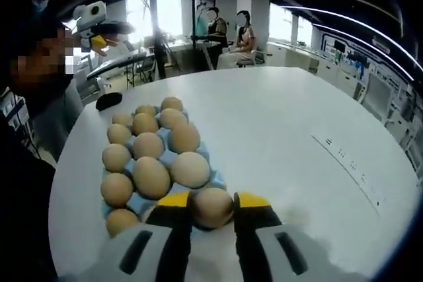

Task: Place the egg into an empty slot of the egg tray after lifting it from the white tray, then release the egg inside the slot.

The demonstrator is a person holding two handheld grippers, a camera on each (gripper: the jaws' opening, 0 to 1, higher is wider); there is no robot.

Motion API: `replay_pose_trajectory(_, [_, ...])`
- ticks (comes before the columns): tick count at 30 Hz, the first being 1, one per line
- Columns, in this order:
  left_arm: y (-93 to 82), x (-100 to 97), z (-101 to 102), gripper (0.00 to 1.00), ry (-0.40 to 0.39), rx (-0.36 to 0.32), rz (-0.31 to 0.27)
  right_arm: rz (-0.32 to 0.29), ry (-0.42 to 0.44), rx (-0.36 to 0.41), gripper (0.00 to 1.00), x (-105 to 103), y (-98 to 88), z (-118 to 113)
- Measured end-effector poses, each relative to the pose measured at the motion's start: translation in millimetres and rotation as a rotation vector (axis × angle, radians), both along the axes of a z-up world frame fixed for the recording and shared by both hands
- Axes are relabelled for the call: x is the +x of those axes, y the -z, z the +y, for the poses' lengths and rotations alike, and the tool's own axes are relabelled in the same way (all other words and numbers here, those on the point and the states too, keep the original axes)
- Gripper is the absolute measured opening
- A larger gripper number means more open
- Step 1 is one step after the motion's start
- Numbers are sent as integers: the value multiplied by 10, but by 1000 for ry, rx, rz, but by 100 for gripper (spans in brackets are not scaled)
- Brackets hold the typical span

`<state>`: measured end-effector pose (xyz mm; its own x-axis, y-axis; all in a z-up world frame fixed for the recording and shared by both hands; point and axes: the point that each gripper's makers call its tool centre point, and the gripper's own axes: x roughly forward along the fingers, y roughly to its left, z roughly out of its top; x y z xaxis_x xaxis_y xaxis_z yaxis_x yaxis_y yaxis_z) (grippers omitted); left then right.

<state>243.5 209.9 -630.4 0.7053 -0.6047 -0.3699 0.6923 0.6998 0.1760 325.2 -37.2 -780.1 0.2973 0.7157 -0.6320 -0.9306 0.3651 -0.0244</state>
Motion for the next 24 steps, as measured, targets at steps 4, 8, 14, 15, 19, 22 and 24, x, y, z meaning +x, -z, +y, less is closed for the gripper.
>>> replay_pose_trajectory(4, [-1,12,5,48,-1,2,4,-83,-77,-20,28,3,-21,29])
replay_pose_trajectory(8, [-21,23,2,48,0,-4,-1,-111,-118,5,36,-41,-99,42])
replay_pose_trajectory(14, [-25,20,-19,48,2,-3,0,-51,-129,24,75,-83,-103,42])
replay_pose_trajectory(15, [-25,18,-20,48,3,-5,0,-54,-139,23,74,-96,-93,37])
replay_pose_trajectory(19, [-13,7,-12,48,2,-3,3,-29,-146,31,72,-150,-95,18])
replay_pose_trajectory(22, [-10,1,-1,48,-2,1,3,-45,-157,47,76,-149,-135,20])
replay_pose_trajectory(24, [-12,-1,-3,48,-3,-2,2,-53,-157,76,79,-140,-184,25])
